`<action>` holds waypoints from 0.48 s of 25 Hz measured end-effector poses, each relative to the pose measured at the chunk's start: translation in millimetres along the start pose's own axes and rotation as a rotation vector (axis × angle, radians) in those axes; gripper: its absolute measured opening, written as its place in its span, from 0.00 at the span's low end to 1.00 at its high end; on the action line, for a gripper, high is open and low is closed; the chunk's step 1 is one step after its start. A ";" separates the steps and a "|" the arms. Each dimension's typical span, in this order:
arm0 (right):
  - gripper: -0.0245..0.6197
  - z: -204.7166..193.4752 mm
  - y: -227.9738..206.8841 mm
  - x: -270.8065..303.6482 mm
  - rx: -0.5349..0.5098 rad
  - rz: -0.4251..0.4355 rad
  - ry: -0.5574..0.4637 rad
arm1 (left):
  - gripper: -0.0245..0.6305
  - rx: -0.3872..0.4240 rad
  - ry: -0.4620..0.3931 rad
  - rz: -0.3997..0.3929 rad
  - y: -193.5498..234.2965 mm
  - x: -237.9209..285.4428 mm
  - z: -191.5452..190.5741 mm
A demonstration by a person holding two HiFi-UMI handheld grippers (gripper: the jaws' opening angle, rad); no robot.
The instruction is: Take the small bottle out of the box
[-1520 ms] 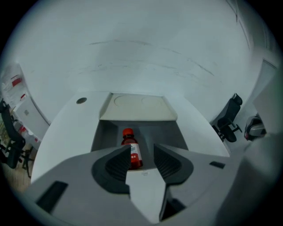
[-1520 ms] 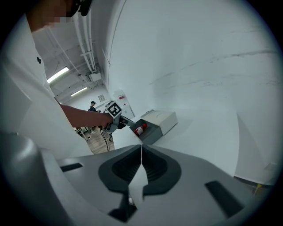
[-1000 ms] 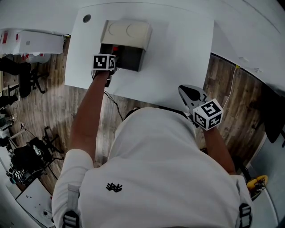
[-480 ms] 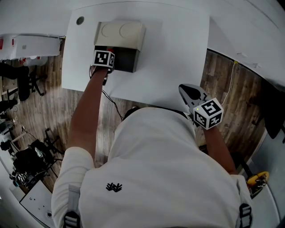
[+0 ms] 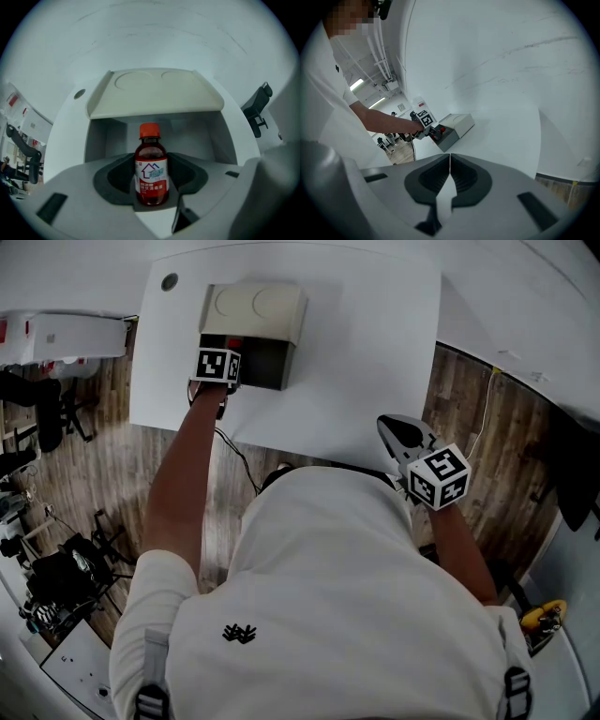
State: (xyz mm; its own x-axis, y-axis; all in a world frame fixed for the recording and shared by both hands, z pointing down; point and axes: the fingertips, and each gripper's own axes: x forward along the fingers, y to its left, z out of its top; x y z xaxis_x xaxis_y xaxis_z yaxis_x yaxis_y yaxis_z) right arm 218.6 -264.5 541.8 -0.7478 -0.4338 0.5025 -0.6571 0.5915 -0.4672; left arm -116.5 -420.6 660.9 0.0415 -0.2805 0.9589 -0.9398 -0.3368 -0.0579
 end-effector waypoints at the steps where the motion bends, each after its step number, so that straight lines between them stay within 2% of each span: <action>1: 0.05 0.6 1.2 0.2 -0.002 -0.001 0.000 | 0.38 -0.001 -0.015 -0.005 -0.5 -2.4 2.1; 12: 0.05 2.8 26.6 10.7 -0.059 0.024 0.002 | 0.37 -0.039 -0.193 -0.085 -10.5 -40.4 13.0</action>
State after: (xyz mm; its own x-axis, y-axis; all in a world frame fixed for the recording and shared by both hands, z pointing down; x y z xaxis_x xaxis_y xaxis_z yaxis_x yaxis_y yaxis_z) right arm 192.9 -255.3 532.7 -0.7631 -0.4174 0.4934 -0.6321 0.6410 -0.4354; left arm -103.9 -417.4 619.2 0.1818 -0.4206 0.8888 -0.9423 -0.3329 0.0352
